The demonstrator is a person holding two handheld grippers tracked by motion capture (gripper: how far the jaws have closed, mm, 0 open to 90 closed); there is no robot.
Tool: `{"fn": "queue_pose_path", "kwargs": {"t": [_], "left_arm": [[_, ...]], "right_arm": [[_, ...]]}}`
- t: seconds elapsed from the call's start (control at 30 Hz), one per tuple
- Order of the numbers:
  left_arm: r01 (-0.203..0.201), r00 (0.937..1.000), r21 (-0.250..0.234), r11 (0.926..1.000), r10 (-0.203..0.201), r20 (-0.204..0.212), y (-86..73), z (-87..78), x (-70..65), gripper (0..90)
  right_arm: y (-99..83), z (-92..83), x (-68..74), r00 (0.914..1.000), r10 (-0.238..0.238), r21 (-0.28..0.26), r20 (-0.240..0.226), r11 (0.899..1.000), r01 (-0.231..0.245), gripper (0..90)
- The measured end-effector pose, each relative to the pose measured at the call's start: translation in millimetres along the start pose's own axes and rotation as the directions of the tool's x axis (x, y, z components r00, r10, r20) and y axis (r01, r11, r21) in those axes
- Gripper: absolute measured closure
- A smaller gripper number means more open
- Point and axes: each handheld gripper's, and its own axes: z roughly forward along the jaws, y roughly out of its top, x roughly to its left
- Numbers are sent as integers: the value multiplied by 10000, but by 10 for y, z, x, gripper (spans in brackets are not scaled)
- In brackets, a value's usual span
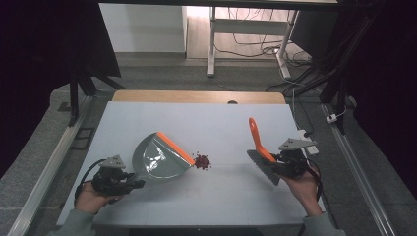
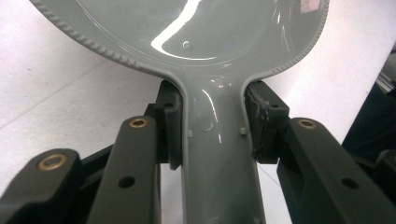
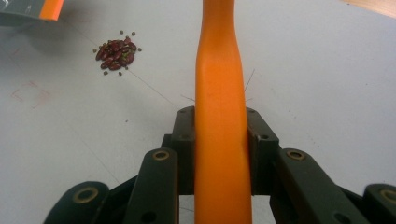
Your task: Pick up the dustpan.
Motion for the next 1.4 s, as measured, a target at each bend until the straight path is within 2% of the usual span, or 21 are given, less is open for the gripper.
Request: {"fn": "queue_pose_path", "kwargs": {"t": [0.3,0.53,0.8,1.07,1.4], "left_arm": [[-427,9982,405,9983,410,438,17,81,-65,615],[-679,9955,976,9929,609,732,42,198,-120,615],[-644,9952,1160,9912,552,811,39,222,-124,615],[-716,9940,1543,9854,577,928,44,297,-145,615],[-546,9927,1781,9825,342,1155,50,359,-144,615]], "right_arm": [[-11,22,2,10000,-39,101,-31,9999,40,704],[-10,45,18,9999,-57,165,-87,9998,58,704],[-12,65,26,9999,-77,222,-95,9997,79,704],[3,68,43,9996,-37,136,-265,9999,41,704],[37,97,64,9995,-78,128,-291,9999,82,704]]}}
